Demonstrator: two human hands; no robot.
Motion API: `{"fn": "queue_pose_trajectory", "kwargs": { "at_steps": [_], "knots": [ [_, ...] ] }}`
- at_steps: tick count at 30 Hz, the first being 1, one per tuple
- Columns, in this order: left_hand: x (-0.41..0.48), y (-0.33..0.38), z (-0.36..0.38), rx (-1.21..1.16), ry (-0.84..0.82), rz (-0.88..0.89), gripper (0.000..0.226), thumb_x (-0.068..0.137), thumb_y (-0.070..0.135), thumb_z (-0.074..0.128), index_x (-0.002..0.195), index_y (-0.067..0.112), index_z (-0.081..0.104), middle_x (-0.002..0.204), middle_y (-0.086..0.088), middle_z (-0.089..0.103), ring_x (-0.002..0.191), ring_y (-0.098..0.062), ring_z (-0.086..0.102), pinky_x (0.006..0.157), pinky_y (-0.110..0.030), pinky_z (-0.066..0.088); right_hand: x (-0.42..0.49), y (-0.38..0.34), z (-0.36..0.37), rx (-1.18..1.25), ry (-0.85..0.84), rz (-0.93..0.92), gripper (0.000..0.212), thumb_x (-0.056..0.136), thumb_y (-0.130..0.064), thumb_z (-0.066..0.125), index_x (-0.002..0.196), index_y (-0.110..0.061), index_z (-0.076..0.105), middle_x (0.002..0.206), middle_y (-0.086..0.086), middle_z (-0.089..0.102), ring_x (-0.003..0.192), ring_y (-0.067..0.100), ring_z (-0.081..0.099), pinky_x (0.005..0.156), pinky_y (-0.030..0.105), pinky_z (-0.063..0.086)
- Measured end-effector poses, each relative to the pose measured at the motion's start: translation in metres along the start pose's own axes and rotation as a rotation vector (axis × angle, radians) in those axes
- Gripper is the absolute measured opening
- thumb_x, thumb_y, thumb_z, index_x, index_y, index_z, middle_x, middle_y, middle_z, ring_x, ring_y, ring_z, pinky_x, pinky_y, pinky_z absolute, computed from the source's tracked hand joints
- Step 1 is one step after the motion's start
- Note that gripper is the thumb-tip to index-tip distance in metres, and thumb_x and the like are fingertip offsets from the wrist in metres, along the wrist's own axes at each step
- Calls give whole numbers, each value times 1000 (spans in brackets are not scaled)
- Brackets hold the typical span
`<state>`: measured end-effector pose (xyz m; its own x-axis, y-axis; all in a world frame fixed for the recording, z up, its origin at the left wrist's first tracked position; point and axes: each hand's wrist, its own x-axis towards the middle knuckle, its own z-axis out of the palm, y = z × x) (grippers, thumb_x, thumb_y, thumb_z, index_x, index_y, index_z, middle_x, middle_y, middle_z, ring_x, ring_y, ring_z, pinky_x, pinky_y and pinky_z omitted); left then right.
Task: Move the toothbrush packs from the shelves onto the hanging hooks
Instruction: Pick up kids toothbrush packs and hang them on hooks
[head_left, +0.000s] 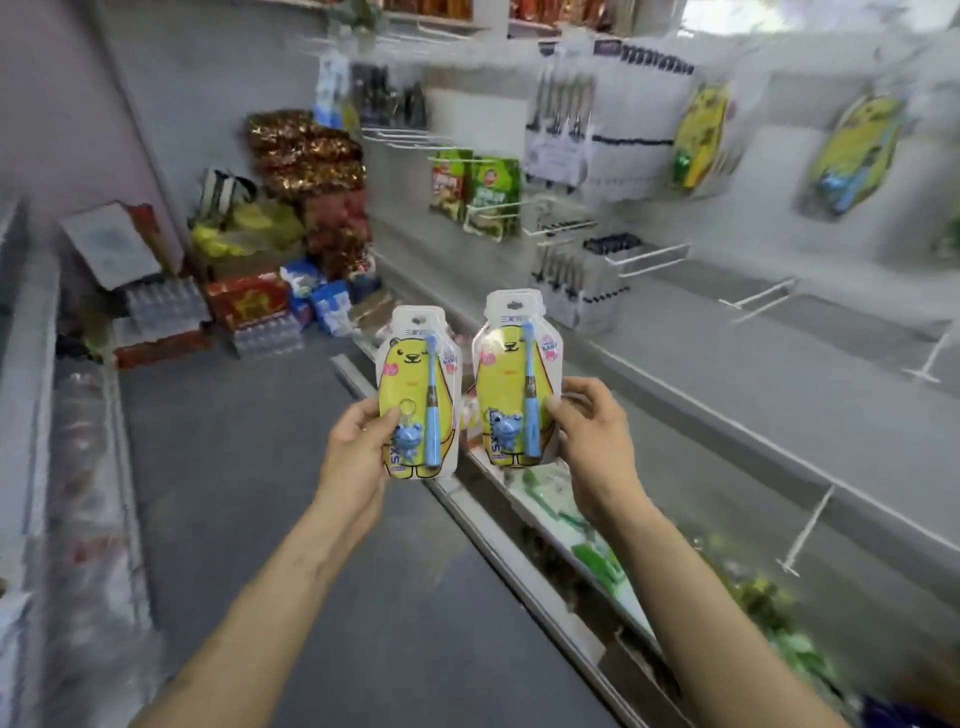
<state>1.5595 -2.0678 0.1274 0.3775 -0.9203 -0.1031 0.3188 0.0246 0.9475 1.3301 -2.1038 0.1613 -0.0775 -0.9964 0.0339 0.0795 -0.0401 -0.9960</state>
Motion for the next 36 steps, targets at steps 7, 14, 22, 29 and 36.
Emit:
{"fn": "queue_pose_trajectory", "kwargs": {
  "at_steps": [7,14,22,29,36],
  "knots": [
    [115,59,67,-43,-178,14,16,105,11,58,119,5,64,106,-15,79,90,-26,78,74,-41,63,106,-36,12,-18,190,-68,11,101,-10,66,106,-19,71,102,1,78,103,28,74,86,46,62],
    [220,87,108,-53,-396,-24,19,103,13,61,119,3,64,115,-20,76,98,-34,73,96,-61,54,167,-48,24,-44,368,-119,10,101,-10,66,109,-16,69,104,6,78,100,23,74,85,38,60],
    [293,97,168,-29,-672,-107,20,102,13,61,119,2,64,114,-19,76,108,-39,72,102,-62,53,178,-64,35,-102,654,-161,10,102,-8,63,109,-14,68,106,8,75,102,26,73,90,41,60],
    [266,97,254,-94,-926,-142,9,103,7,58,108,6,66,106,-14,78,87,-22,76,80,-41,64,158,-105,-24,-153,893,-250,11,103,-6,62,107,-14,68,105,12,75,99,26,74,89,42,61],
    [240,98,326,-149,-993,-112,11,103,10,61,110,5,66,109,-17,77,91,-26,76,83,-44,62,159,-145,-85,-155,924,-343,12,104,-5,59,113,-9,66,102,10,78,94,22,76,77,33,59]
  ]
}}
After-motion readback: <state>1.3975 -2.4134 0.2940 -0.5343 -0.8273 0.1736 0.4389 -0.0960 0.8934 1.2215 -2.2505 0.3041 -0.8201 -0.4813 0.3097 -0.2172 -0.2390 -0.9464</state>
